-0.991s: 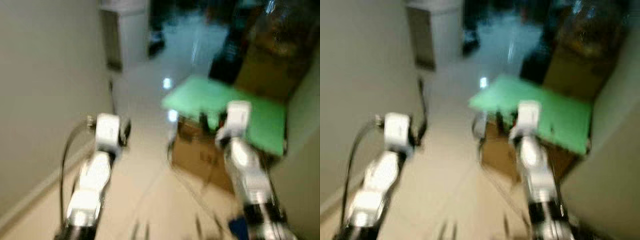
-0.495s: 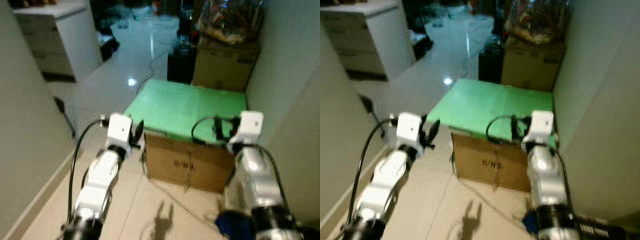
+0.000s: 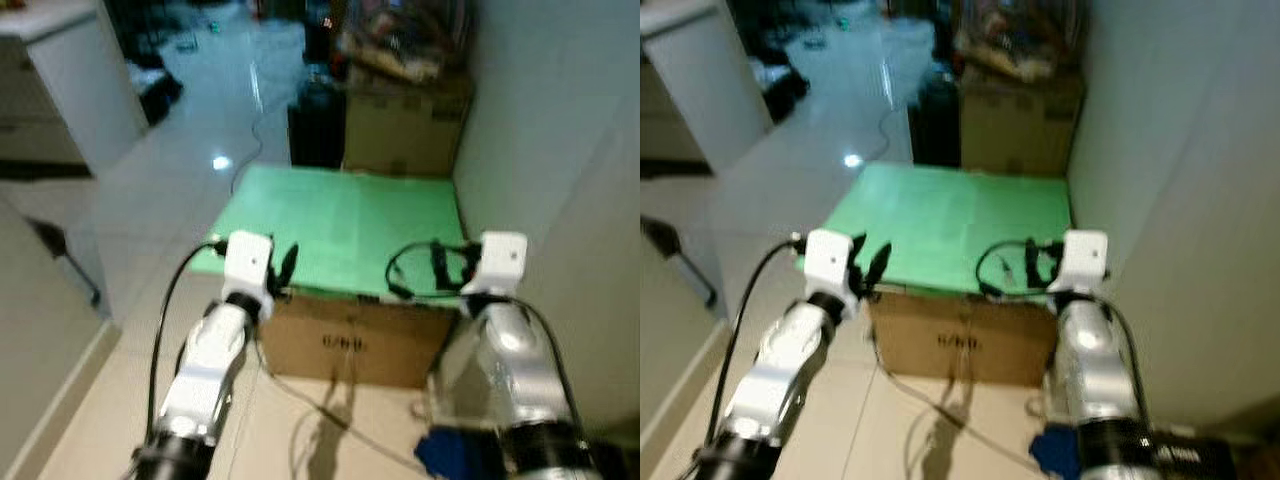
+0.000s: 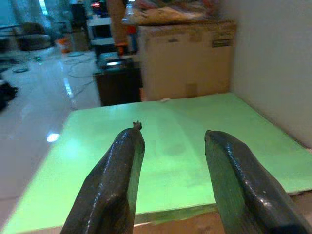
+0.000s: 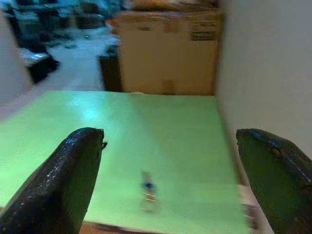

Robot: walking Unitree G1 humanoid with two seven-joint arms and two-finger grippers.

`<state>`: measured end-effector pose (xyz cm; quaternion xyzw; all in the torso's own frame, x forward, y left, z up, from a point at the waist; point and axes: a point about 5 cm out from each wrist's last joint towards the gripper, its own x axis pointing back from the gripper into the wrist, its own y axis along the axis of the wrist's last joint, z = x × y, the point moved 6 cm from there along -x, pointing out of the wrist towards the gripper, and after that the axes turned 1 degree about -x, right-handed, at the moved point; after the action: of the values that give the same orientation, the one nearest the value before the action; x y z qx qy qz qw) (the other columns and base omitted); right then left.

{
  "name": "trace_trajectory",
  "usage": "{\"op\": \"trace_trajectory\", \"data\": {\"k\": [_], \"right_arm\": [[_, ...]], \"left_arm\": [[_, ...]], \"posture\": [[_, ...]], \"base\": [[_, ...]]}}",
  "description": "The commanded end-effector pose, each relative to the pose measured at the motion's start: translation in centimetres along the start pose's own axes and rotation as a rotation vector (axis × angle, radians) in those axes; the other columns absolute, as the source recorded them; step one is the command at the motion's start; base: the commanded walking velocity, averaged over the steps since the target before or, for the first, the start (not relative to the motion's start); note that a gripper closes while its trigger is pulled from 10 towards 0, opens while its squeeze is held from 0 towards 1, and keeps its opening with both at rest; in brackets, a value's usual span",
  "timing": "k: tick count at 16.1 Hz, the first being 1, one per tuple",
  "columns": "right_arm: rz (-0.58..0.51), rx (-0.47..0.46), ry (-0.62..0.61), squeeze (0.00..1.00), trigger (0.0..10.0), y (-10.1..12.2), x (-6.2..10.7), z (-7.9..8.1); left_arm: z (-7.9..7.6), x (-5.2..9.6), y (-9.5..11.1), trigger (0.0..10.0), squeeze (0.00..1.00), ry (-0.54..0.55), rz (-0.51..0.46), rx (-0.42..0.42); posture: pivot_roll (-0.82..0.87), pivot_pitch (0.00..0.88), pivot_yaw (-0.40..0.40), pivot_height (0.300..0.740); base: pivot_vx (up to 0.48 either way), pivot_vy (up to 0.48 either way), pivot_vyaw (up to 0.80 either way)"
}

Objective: Hang keys on a hook

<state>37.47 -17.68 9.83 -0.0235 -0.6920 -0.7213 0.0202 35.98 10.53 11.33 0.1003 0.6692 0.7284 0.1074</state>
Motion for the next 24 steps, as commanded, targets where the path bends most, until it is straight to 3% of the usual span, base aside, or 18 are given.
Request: {"op": "trace_trajectory", "data": {"k": [1,10,15,16,17,20,22,24], "right_arm": [[-0.025,0.010,0.024,0.00,10.0,0.8,-0.1,0.7],[0.002,0.027,0.028,0.00,10.0,0.3,-0.1,0.7],[0.042,-0.026,-0.010,0.00,10.0,-0.7,0.1,-0.2],[0.061,-0.058,-0.031,0.00,10.0,-1.1,0.1,-0.5],[0.144,-0.133,-0.055,0.00,10.0,-3.0,0.1,-1.0],[0.236,-0.167,-0.162,0.00,10.0,-5.9,0.6,-3.1],[0.283,-0.092,-0.228,0.00,10.0,-7.4,1.2,-4.5],[0.340,0.009,-0.197,0.00,10.0,-9.0,1.8,-4.0]], "left_arm": [[0.6,0.0,0.4,10.0,0.00,0.013,-0.014,-0.007],[0.0,0.3,0.1,10.0,0.00,-0.010,-0.008,-0.006],[-0.2,0.4,-0.2,10.0,0.00,-0.012,0.007,0.006],[-0.1,0.4,-0.2,10.0,0.00,-0.014,0.006,0.006],[0.0,0.4,-0.1,10.0,0.00,-0.015,0.003,0.003],[0.5,0.7,0.0,10.0,0.00,-0.020,0.008,-0.017],[-0.6,1.7,0.1,10.0,0.00,-0.165,-0.009,-0.110],[-1.2,2.4,0.0,10.0,0.00,-0.230,-0.012,-0.092]], "posture": [[-0.14,0.000,0.048,0.740],[-0.14,0.000,0.050,0.740],[-0.14,0.000,0.048,0.740],[-0.14,0.000,0.050,0.740],[-0.13,0.000,0.054,0.740],[-0.11,0.007,0.071,0.740],[-0.09,0.028,0.085,0.740],[-0.09,0.043,0.087,0.740]], "base": [[0.480,0.000,0.00],[0.480,0.000,0.00],[0.480,0.000,-0.63],[0.000,0.000,0.00],[0.000,0.000,0.00],[0.000,0.000,0.00],[0.000,0.000,0.00],[0.000,0.000,0.00]]}}
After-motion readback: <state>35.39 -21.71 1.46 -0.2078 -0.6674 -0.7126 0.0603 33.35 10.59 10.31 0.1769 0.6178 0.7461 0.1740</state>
